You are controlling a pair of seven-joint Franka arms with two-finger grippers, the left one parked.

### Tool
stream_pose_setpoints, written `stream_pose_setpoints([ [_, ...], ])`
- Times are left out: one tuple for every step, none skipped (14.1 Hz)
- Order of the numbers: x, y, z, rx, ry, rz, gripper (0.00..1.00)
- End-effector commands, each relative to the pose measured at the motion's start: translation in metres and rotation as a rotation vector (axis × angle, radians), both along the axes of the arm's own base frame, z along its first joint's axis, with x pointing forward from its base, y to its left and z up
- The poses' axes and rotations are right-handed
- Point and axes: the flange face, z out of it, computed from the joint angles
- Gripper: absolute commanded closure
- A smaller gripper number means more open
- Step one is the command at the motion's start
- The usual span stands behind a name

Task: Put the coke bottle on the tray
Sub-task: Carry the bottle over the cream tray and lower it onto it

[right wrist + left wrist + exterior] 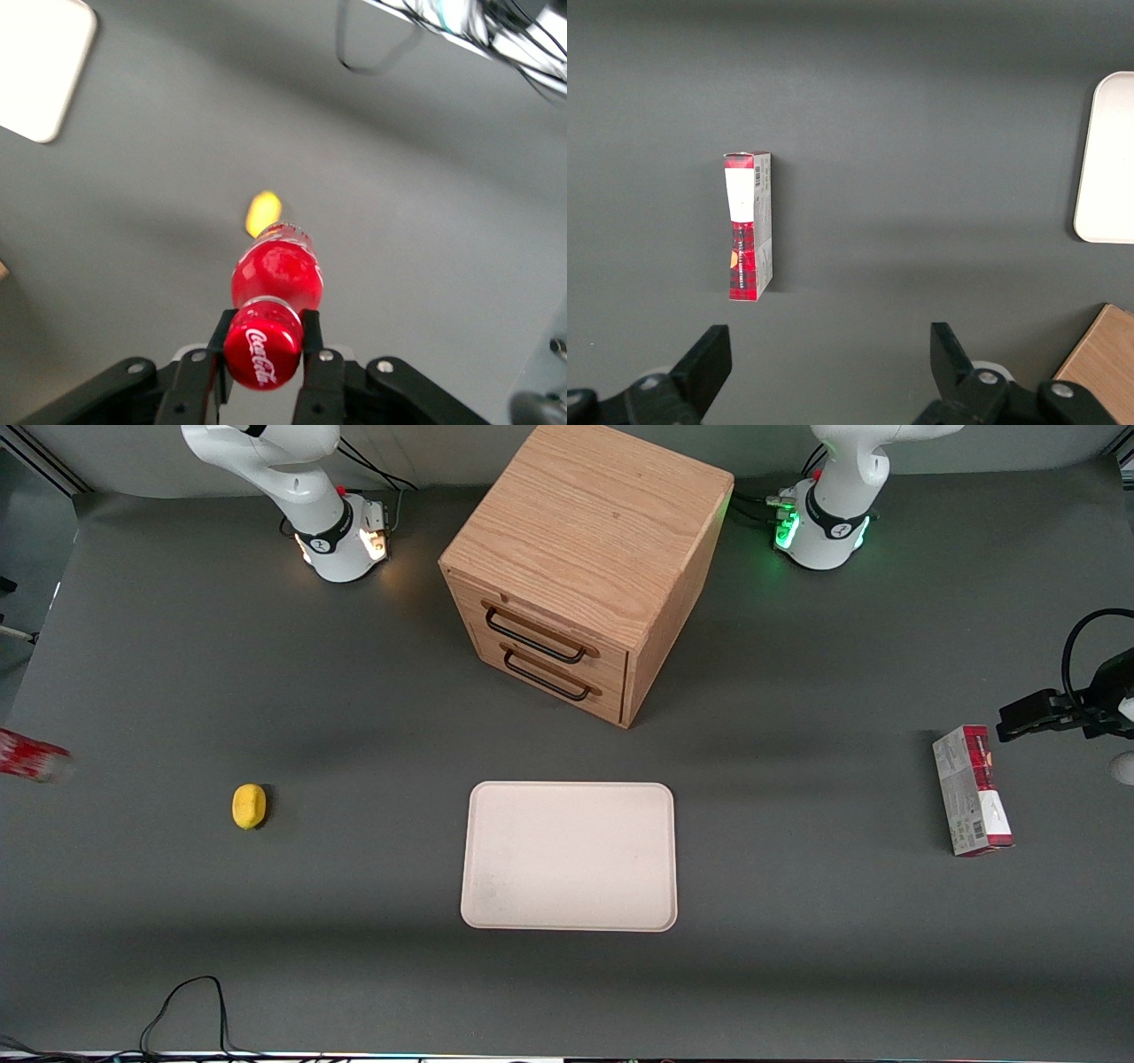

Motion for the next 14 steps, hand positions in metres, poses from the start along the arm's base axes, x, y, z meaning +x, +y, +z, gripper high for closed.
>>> stream_pose_setpoints([
  [0.024,0.116,0.003,-0.021,-0.017,-0.015,1.0],
  [0.027,0.161,0.002,-0.017,-0.025,-0.012,1.0],
  [0.03,0.204,-0.003,-0.016,-0.025,-0.015,1.0],
  [0.031,0.248,-0.009,-0.012,-0.032,-0.022,1.0],
  [0.03,0.287,-0.014,-0.013,-0.042,-0.033,1.0],
  [0.026,0.325,-0.021,-0.014,-0.044,-0.039,1.0],
  [0.022,0.355,-0.026,-0.01,-0.052,-0.065,1.0],
  [0.013,0.388,-0.03,-0.005,-0.061,-0.07,1.0],
  [0.006,0.413,-0.035,-0.003,-0.064,-0.069,1.0],
  [-0.001,0.438,-0.039,0.002,-0.076,-0.056,1.0],
  [-0.004,0.454,-0.043,0.002,-0.085,-0.044,1.0],
  [-0.002,0.46,-0.049,0.005,-0.093,-0.039,1.0],
  [0.004,0.463,-0.058,0.004,-0.103,-0.037,1.0],
  [0.012,0.467,-0.073,-0.003,-0.11,-0.039,1.0],
])
